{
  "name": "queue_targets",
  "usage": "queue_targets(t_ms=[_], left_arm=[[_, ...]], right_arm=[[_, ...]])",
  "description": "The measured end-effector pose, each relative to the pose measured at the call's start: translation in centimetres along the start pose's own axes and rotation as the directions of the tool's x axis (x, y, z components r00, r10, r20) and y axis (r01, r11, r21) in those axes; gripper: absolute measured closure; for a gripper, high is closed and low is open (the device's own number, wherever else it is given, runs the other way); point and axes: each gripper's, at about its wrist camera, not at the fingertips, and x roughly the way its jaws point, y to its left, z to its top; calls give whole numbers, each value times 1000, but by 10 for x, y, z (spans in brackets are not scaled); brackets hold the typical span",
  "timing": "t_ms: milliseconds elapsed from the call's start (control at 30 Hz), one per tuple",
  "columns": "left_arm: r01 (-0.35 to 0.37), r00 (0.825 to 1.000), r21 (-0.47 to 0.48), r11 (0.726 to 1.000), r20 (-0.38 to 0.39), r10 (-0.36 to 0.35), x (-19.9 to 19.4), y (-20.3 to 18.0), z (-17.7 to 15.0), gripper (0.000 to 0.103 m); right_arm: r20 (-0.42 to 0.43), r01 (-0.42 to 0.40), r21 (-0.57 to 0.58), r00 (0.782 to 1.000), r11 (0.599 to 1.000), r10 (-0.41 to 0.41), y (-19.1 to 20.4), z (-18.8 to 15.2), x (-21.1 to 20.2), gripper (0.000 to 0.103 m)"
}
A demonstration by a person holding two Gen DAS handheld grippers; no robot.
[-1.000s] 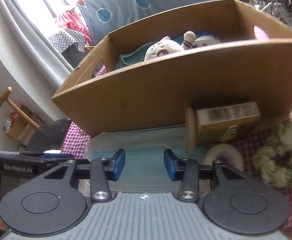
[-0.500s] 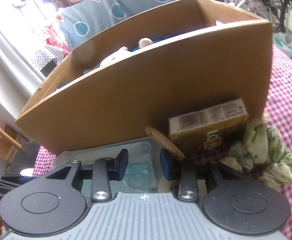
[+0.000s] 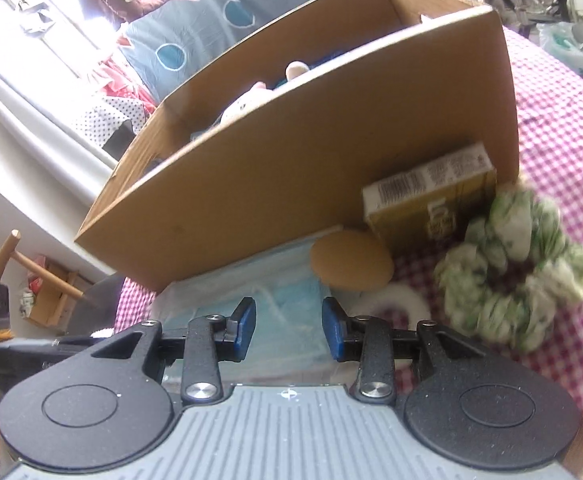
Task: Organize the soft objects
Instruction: 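Withdraw the right gripper and move it toward the face mask pack, then lower the right gripper onto the blue face mask pack edge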
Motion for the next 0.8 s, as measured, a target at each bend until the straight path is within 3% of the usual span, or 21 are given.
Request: queue_targets(t_ms=[367, 800], left_arm=[[-12, 1000, 17, 1000, -5, 12, 1, -4, -1, 21], [-14, 1000, 26, 1000, -12, 14, 1, -5, 0, 19]], right_arm=[[16, 72, 30, 997, 997, -72, -19, 1, -9, 63], [-38, -34, -19, 999, 999, 34, 15, 8, 6, 63]])
